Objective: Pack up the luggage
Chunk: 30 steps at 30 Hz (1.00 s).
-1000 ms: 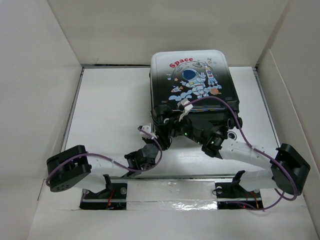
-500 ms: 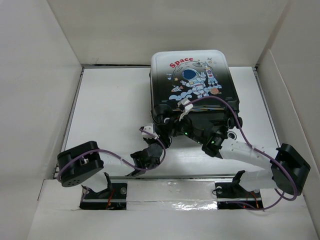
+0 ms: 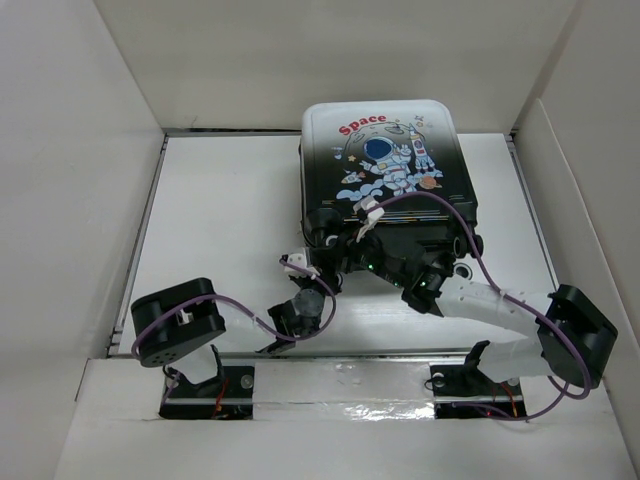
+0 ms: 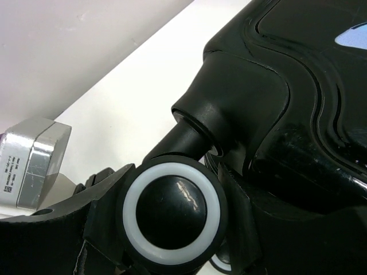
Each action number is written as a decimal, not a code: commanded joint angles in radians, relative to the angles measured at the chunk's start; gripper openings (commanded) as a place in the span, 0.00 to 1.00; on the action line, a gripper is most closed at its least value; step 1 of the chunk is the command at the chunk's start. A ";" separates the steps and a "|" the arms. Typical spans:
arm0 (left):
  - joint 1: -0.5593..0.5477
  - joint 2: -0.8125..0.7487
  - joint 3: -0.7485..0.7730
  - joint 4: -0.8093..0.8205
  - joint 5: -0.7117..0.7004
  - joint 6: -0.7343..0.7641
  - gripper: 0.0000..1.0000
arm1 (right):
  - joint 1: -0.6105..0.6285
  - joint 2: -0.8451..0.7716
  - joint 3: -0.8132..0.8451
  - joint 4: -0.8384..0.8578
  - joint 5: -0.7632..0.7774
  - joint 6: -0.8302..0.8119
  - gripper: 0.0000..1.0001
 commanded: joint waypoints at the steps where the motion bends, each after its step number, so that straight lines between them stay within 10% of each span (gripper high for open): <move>1: 0.038 -0.027 0.036 0.189 -0.060 0.019 0.00 | 0.057 -0.010 0.052 0.112 -0.175 0.059 0.10; 20: 0.058 -0.144 -0.202 0.229 0.259 0.048 0.00 | 0.057 -0.033 0.052 0.074 -0.107 0.030 0.09; 25: 0.044 -0.064 -0.165 0.276 0.282 0.048 0.40 | 0.057 -0.016 0.066 0.081 -0.120 0.030 0.09; 30: 0.044 0.006 -0.116 0.332 0.285 0.077 0.41 | 0.057 0.004 0.080 0.087 -0.146 0.039 0.08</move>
